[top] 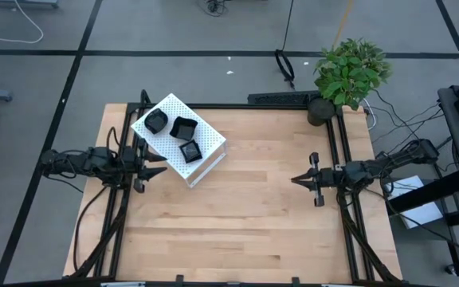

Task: Pick & Place Mini shaped plates
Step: Return to Home Position

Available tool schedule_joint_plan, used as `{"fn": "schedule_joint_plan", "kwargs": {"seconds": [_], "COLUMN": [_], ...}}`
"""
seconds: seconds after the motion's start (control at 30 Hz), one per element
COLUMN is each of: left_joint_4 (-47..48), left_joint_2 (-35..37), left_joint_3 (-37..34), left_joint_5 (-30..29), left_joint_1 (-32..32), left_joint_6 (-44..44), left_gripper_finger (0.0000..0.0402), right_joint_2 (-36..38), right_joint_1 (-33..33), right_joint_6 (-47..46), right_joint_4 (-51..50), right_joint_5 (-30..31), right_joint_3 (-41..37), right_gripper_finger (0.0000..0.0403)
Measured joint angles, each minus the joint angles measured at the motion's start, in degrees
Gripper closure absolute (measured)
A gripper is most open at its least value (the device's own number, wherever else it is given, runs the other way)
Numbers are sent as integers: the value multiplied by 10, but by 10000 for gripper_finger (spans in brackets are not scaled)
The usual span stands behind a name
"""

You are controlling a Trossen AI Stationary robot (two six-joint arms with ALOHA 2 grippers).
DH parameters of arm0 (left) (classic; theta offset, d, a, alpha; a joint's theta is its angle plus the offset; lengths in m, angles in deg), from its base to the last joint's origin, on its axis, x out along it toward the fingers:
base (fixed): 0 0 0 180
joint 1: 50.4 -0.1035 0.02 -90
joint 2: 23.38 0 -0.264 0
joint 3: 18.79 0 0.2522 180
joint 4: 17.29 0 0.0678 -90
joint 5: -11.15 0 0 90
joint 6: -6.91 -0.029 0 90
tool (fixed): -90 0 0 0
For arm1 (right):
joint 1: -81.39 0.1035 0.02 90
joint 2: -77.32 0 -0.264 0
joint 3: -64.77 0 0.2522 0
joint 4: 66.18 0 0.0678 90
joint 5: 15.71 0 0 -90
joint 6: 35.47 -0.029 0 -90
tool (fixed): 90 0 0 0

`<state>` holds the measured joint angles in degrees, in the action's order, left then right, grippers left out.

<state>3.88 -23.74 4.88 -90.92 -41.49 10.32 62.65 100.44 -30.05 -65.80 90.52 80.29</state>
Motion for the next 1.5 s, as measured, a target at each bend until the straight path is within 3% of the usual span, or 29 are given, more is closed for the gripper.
{"fn": "schedule_joint_plan", "kwargs": {"seconds": [0.1,0.27,0.4,1.5], "left_joint_4": [0,0,0,0], "left_joint_2": [0,0,0,0], "left_joint_3": [0,0,0,0], "left_joint_5": [0,0,0,0], "left_joint_1": [0,0,0,0], "left_joint_6": [1,1,1,0], "left_gripper_finger": [236,236,236,236], "right_joint_2": [0,0,0,0], "right_joint_1": [0,2,2,2], "right_joint_6": [-38,-248,-326,-332], "right_joint_4": [1,-12,-9,-9], "right_joint_5": [0,0,0,1], "right_joint_3": [0,0,0,0], "right_gripper_finger": [383,370,367,368]}}
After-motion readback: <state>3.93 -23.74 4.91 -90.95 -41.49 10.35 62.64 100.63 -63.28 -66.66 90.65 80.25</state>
